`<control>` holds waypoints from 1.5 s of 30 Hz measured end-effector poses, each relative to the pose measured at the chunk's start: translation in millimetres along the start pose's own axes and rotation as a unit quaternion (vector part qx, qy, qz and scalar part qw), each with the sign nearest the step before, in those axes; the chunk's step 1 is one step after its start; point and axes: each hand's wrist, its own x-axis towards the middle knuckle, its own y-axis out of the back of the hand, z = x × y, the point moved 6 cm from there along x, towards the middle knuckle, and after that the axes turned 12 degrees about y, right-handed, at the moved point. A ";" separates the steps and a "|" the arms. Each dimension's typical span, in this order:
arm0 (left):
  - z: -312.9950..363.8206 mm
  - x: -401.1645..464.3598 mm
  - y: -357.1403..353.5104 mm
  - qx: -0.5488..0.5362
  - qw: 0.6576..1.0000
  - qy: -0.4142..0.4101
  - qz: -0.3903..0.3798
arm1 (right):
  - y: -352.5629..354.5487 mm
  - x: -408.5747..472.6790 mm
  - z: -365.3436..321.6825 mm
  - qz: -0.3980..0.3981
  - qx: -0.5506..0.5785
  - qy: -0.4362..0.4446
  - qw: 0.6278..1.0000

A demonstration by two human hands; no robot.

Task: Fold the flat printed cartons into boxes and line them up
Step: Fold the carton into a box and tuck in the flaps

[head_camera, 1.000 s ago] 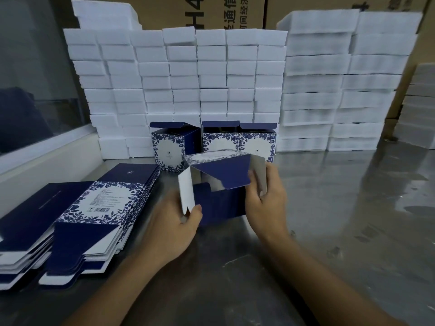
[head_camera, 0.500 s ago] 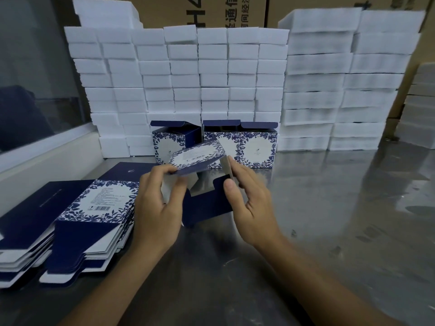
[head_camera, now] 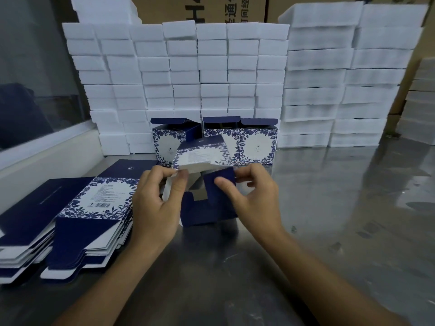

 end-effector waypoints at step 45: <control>3.8 0.2 -0.3 0.070 0.996 -0.048 0.003 | -11.0 -8.4 32.8 -0.133 0.014 -0.082 0.988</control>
